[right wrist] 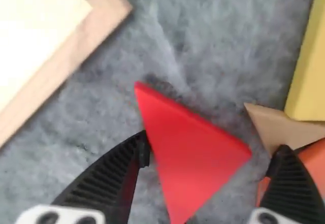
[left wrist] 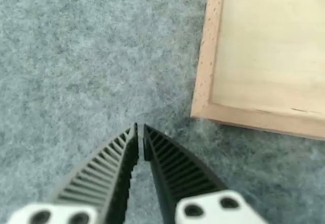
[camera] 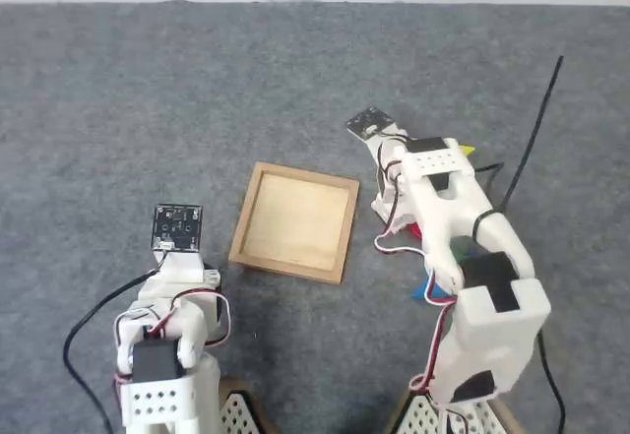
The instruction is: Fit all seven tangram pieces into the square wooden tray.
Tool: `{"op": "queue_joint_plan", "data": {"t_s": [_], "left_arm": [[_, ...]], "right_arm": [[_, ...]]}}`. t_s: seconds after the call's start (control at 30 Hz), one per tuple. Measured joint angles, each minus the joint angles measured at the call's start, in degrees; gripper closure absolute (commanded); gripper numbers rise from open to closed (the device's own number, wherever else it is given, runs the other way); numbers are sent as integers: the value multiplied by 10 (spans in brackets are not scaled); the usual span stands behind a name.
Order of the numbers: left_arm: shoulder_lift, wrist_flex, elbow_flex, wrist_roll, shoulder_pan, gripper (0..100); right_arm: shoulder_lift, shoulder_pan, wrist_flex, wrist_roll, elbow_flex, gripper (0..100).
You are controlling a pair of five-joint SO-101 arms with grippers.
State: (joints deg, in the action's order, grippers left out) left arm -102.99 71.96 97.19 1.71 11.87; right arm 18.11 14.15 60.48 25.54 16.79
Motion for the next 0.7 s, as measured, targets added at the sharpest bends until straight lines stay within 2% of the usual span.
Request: {"op": "queue_joint_plan", "data": {"t_s": [0.17, 0.57, 0.7], "left_arm": [[0, 0, 0, 0, 0, 982], [0, 0, 0, 0, 0, 982], [0, 0, 0, 0, 0, 982]], "right_arm": [[-4, 4, 8, 4, -5, 744], [4, 15, 49, 9, -2, 741], [4, 15, 55, -9, -1, 686]]}}
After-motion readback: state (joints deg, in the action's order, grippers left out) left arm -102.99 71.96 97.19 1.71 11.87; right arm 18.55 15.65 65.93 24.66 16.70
